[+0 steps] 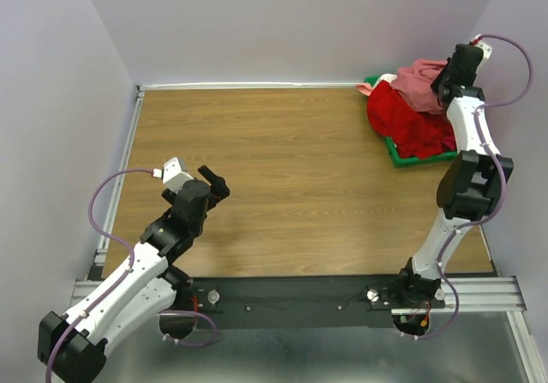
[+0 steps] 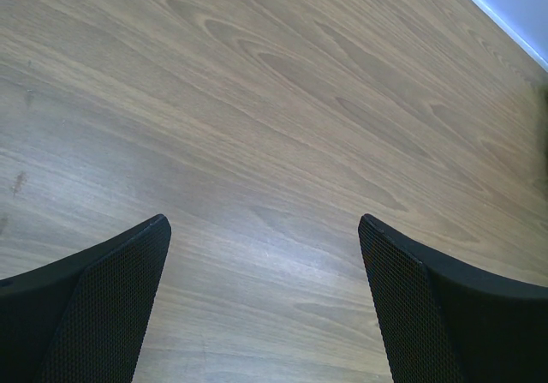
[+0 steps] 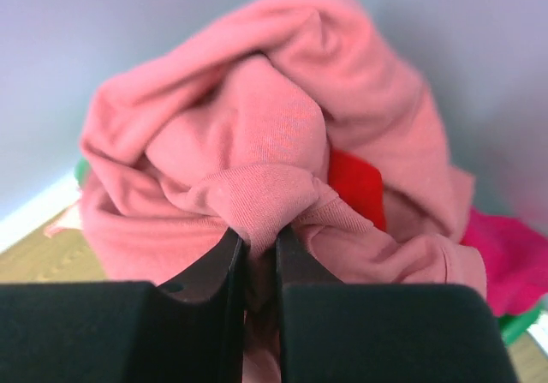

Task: Fold and stack the t-shirts
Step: Grab the tshirt from the pile, then move the tshirt to the center of the board

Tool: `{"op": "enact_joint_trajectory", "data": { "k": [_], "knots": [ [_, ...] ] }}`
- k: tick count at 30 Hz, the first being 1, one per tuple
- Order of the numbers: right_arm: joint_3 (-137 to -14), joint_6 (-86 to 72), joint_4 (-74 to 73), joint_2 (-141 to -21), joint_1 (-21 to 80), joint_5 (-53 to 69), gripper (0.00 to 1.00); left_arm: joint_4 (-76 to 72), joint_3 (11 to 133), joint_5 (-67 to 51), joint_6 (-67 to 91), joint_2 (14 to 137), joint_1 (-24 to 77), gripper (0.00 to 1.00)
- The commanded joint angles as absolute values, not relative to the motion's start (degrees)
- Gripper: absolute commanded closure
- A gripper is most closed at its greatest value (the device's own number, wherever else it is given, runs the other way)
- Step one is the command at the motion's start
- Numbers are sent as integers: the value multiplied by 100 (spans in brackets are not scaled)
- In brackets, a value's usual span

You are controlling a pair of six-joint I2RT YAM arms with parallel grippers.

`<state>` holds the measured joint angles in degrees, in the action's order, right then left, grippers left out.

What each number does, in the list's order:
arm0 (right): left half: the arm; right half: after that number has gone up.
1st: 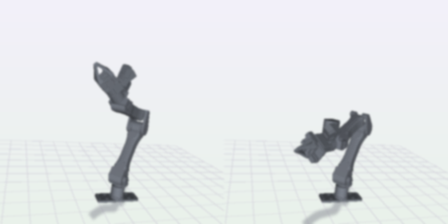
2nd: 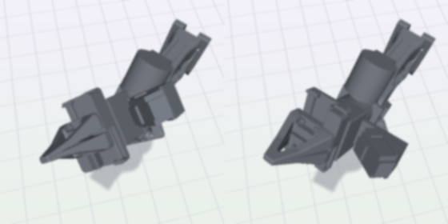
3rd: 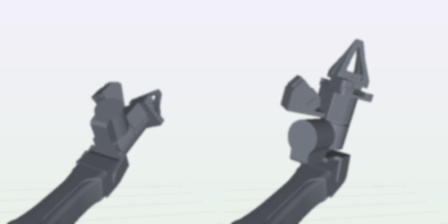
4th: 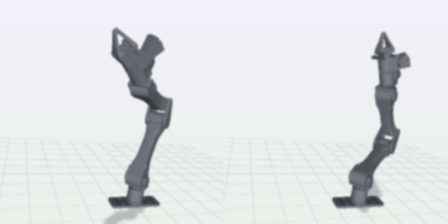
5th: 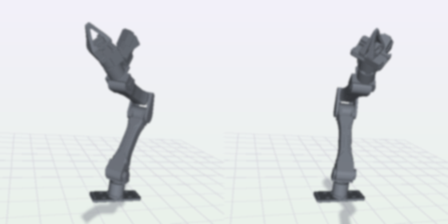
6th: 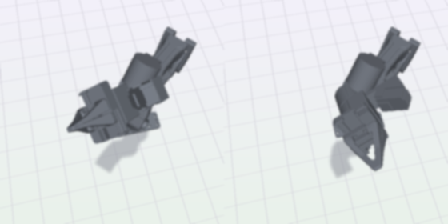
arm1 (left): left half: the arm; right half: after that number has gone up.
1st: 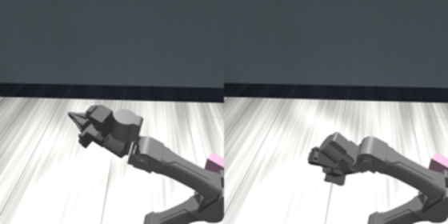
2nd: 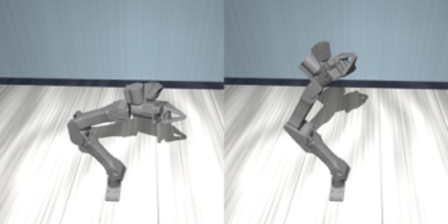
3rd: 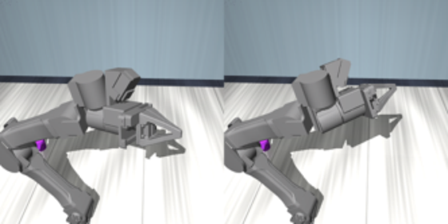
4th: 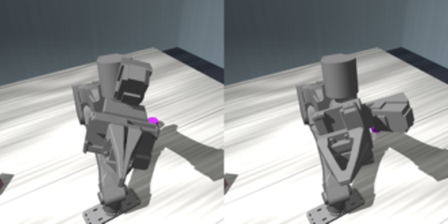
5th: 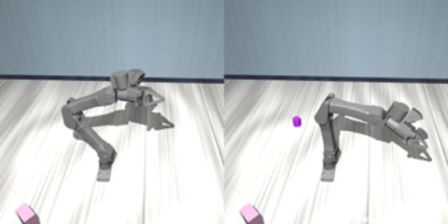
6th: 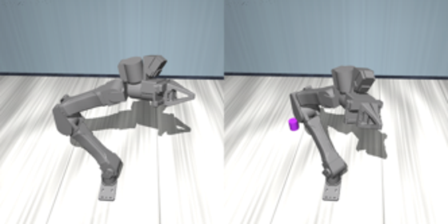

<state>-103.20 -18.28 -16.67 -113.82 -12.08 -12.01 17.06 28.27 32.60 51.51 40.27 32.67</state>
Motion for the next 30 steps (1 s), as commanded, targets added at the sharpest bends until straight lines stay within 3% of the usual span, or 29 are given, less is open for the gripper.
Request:
{"op": "enact_joint_trajectory", "data": {
  "k": [1, 6, 15, 20, 25, 30],
  "knots": [
    [-10749, -1529, -1600, -10688, -1222, -1608, 99, 1819, 2953, 3533, 5229, 4025, 3287, 1],
    [-11266, -1617, -1608, -10318, -1230, -1214, 100, 1854, 2953, 3551, 5256, 4034, 3287, 1],
    [-11680, -2092, -1687, -9317, -862, 931, 100, 1741, 2892, 3437, 5212, 3876, 3287, 1],
    [-11874, -1811, -1758, -8843, 306, 949, 99, 1749, 2900, 3323, 5194, 3850, 3287, 1],
    [-12103, -2486, -1793, -8815, 930, 2395, 100, 1583, 2865, 2875, 5203, 3692, 3278, 1],
    [-11621, -2724, -1775, -8728, 1862, 2944, 100, 1591, 2900, 2585, 5300, 3375, 3287, 1]
  ]
}}
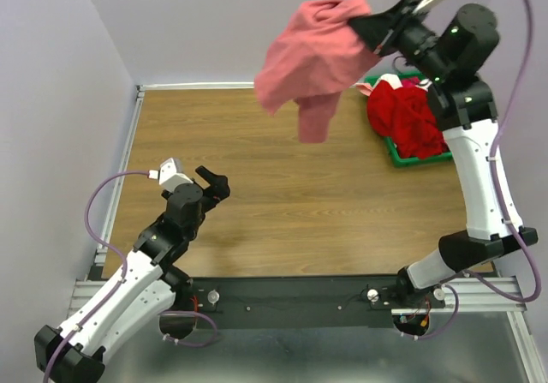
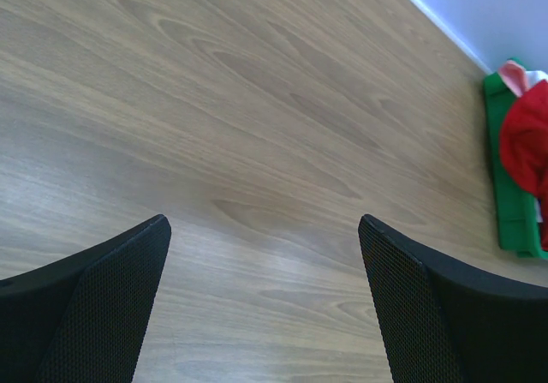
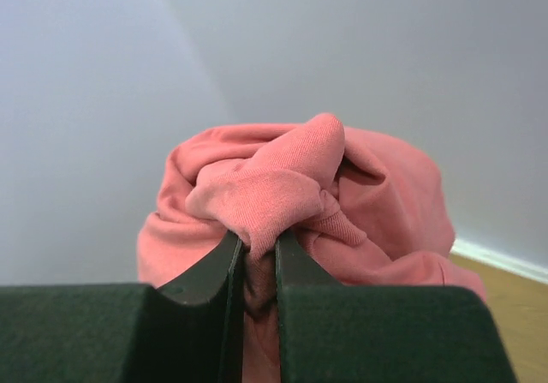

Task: Fold and stack the t-shirts
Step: Move the tshirt to the center of the board, then flatten the tshirt out

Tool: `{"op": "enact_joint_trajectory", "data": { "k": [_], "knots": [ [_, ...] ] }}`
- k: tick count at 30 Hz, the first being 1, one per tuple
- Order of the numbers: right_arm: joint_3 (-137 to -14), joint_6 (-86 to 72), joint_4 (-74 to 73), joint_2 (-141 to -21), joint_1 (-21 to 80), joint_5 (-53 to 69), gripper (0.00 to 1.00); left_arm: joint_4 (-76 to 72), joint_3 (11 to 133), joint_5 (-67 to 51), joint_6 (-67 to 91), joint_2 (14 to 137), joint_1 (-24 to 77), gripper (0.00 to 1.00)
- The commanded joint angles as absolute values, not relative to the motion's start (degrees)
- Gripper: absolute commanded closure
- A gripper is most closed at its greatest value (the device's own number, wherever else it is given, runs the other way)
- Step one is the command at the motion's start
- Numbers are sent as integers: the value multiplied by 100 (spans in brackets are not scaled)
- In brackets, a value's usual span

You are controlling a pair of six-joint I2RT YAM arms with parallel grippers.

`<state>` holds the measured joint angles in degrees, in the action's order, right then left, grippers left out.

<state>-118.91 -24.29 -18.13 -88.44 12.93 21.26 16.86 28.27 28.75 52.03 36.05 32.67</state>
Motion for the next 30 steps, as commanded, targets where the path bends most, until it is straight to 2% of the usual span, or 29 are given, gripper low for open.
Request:
{"op": "enact_joint_trajectory", "data": {
  "k": [1, 4, 5, 7, 8, 9, 10, 11, 13, 14, 16, 18, 21, 26, 30],
  "knots": [
    [-11463, -2768, -1758, -8641, 2142, 3023, 100, 1617, 2892, 2549, 5309, 3323, 3287, 1],
    [-10314, -2882, -1644, -8334, 2303, 3268, 96, 1775, 2839, 2514, 5484, 3086, 3278, 1],
    [-9553, -2874, -1635, -8228, 2303, 3148, 93, 1801, 2813, 2496, 5528, 2937, 3287, 1],
    [-8574, -2856, -1565, -7947, 2303, 2552, 92, 1915, 2725, 2487, 5642, 2787, 3287, 1],
    [-8160, -2813, -1564, -7719, 2303, 1661, 91, 1977, 2707, 2479, 5686, 2638, 3287, 1],
    [-7251, -2760, -1564, -7621, 2303, 1156, 88, 2056, 2690, 2531, 5739, 2567, 3287, 1],
    [-6868, -2821, -1564, -7559, 2303, 664, 85, 2152, 2681, 2531, 5774, 2488, 3287, 1],
    [-6438, -2873, -1564, -7506, 2285, -185, 74, 2162, 2663, 2531, 5748, 2322, 3287, 1],
    [-5549, -2970, -1573, -7453, 2259, -1023, 55, 2215, 2611, 2531, 5739, 2189, 3287, 1],
    [-5363, -3006, -1617, -7418, 2241, -1272, 34, 2224, 2593, 2540, 5757, 2119, 3287, 1],
    [-4951, -3181, -1670, -7217, 2241, -1642, 24, 2233, 2532, 2470, 5827, 2118, 3287, 1],
    [-4756, -3252, -1696, -6780, 2241, -1617, 0, 2102, 2479, 2304, 5827, 2249, 3287, 1],
    [-4379, -3375, -1696, -6198, 2241, -1249, 0, 1917, 2391, 2154, 5801, 2652, 3287, 1],
    [-3728, -3436, -1084, -5240, 2416, 847, 0, 1539, 2373, 2039, 5713, 3417, 3296, 1],
    [-3770, -3393, -1063, -5694, 3837, 29, 0, 1433, 2355, 2057, 5678, 3525, 3296, 1]
  ]
}}
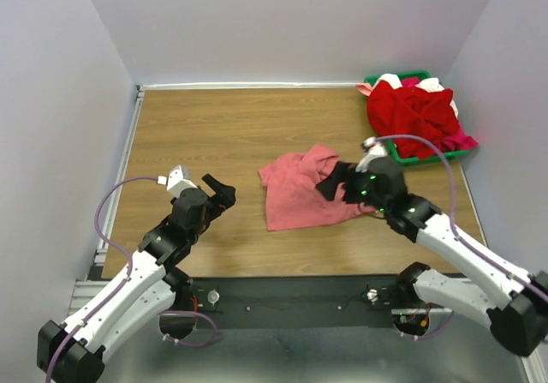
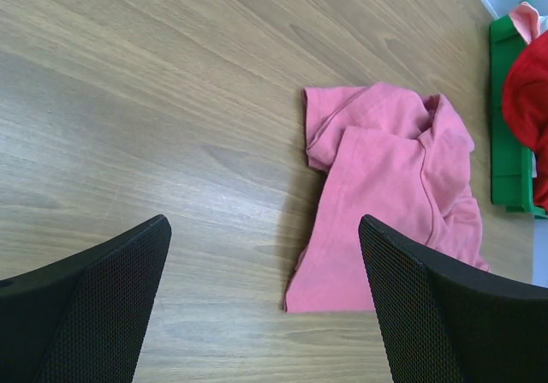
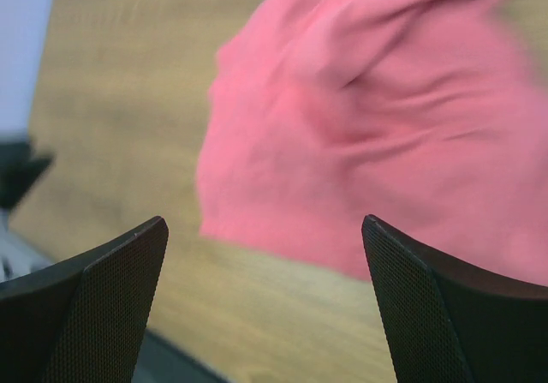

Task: Fold and stack the t-shirts
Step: Flatten the tshirt out

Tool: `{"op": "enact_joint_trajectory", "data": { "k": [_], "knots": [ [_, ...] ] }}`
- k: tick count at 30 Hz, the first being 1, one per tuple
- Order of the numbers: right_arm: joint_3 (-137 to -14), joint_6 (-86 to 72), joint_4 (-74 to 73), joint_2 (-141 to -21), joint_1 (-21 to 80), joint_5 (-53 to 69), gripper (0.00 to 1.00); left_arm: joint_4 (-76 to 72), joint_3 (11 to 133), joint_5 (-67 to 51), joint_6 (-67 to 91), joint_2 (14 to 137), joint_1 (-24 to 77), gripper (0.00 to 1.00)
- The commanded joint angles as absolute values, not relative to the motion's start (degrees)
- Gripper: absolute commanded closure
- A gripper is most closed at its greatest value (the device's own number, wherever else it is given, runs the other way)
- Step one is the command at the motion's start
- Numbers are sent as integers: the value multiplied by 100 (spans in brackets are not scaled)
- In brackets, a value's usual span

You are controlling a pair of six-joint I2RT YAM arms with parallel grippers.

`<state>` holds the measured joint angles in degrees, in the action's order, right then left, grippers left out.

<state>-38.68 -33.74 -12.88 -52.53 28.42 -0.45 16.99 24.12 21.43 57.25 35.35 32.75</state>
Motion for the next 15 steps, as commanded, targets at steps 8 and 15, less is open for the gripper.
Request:
{"op": "enact_joint_trajectory", "data": {
  "k": [8, 15],
  "knots": [
    [-5332, -3445, -1090, -8549, 5967, -1520, 0, 1915, 2074, 2391, 6142, 2551, 3287, 1],
    [-6810, -3559, -1836, -10361, 6565, -2521, 0, 2161, 1775, 2399, 6267, 1775, 3287, 1]
  ]
}}
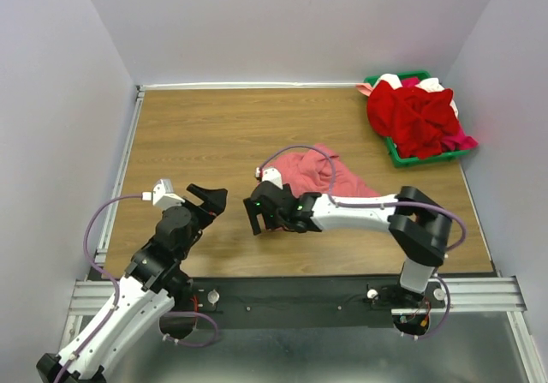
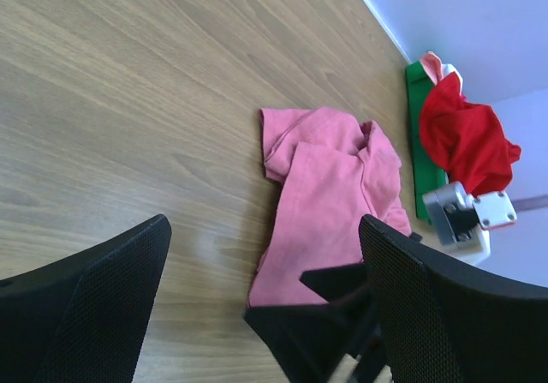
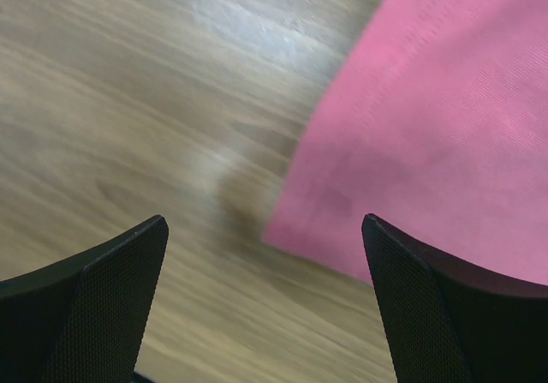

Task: Fold and stack the t-shirts
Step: Flatten the tshirt out

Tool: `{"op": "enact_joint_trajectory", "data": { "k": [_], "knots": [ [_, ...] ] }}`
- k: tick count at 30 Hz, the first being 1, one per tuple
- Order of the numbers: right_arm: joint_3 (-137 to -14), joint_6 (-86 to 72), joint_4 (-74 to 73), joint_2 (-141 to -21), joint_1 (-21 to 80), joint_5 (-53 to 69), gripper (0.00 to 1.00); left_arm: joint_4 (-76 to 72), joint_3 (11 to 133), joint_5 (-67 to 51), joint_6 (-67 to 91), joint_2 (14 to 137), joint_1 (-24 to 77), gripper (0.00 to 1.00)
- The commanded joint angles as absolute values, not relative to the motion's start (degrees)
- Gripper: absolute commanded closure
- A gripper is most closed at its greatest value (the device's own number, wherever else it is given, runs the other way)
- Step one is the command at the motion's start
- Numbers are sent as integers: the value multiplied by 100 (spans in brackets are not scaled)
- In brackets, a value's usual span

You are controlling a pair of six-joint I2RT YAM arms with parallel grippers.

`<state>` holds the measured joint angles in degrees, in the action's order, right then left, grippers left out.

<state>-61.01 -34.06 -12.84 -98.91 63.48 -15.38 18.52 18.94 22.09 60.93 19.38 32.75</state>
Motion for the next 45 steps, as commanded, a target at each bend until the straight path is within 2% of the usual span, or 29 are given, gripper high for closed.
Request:
{"op": "enact_joint_trajectory", "data": {
  "k": [1, 6, 11, 13, 16, 17, 19, 20, 22, 26, 31, 36, 41, 45],
  "knots": [
    [-6942, -3760, -1959, -10519, 6592, -2662, 0, 2232, 1801, 2426, 6293, 1775, 3287, 1],
    [-7514, -4244, -2803, -11223, 6750, -3234, 3, 2153, 1863, 2390, 6240, 2152, 3287, 1],
    [-7541, -4781, -3102, -11540, 6838, -3261, 11, 2109, 1942, 2347, 6179, 2557, 3287, 1],
    [-7506, -4887, -3173, -11645, 6838, -3287, 18, 2074, 1951, 2320, 6152, 2637, 3287, 1],
    [-7445, -5132, -3296, -11637, 6847, -3445, 51, 2066, 1925, 2320, 6126, 2593, 3287, 1],
    [-7383, -5194, -3313, -11593, 6847, -3585, 70, 2065, 1916, 2320, 6126, 2532, 3287, 1],
    [-7269, -5360, -3357, -11366, 6847, -3761, 83, 2057, 1907, 2303, 6135, 2470, 3287, 1],
    [-7199, -5414, -3366, -11269, 6838, -3814, 92, 2048, 1899, 2285, 6126, 2409, 3287, 1],
    [-6962, -5493, -3366, -11040, 6838, -3946, 99, 2048, 1890, 2250, 6117, 2338, 3287, 1],
    [-6689, -5476, -3401, -10381, 6829, -4341, 99, 1847, 1916, 2040, 5943, 2338, 3287, 1],
    [-6206, -5318, -3401, -9029, 6523, -4843, 99, 1513, 2091, 1758, 5714, 3031, 3287, 1],
    [-5355, -5045, -3393, -7535, 5425, -4904, 100, 1038, 2162, 1459, 5546, 4014, 3305, 1],
    [-4642, -4852, -3393, -5499, 4239, -5071, 100, 459, 2136, 1134, 5502, 4482, 3357, 2],
    [-4228, -4702, -3428, -4388, 3999, -5326, 100, 185, 2083, 994, 5476, 4711, 3419, 2]
  ]
}}
